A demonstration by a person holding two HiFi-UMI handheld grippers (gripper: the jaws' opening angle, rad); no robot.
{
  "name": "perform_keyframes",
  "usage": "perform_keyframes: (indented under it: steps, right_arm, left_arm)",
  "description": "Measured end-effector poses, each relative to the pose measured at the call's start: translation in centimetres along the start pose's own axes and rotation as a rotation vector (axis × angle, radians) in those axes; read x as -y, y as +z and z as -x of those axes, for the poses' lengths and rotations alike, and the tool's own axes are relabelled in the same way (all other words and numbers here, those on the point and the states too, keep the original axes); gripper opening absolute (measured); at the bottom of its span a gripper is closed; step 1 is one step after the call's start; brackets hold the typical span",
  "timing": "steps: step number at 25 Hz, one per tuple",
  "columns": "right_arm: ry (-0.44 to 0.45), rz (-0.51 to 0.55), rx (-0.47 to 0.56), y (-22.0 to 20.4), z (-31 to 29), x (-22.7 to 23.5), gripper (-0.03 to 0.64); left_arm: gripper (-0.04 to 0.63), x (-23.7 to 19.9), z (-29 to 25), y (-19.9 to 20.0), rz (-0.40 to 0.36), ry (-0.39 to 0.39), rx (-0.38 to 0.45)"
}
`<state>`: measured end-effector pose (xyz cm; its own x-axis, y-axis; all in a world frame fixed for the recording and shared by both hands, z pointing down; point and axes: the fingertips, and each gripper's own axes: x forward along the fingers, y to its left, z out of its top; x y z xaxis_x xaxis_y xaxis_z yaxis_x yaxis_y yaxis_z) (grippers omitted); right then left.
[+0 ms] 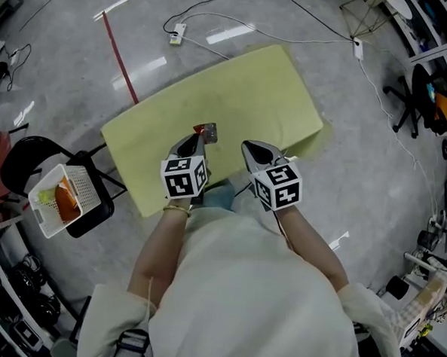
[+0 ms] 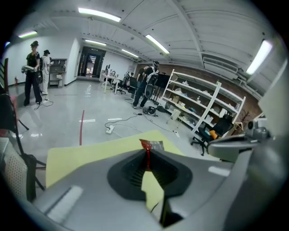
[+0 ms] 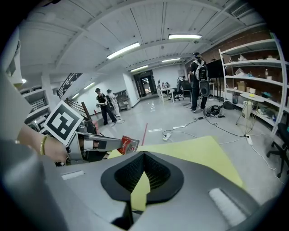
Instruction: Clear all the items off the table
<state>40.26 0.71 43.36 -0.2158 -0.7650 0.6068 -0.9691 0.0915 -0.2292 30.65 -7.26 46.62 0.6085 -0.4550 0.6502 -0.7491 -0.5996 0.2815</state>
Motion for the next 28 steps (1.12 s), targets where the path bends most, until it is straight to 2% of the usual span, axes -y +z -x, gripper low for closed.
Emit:
perform_keyframes:
  steps: [18, 28]
  right_arm:
    - [0.095, 0.082, 0.035, -9.1, 8.4, -9.4, -0.002]
    - [0.183, 0.148, 0.020, -12.8, 11.1, -15.7, -0.002]
  left_arm:
    - [0.025, 1.2, 14.1, -10.4, 0.083, 0.089, 0.119]
    - [0.024, -1.3, 23.0, -15.9, 0.159, 0.198, 0.175]
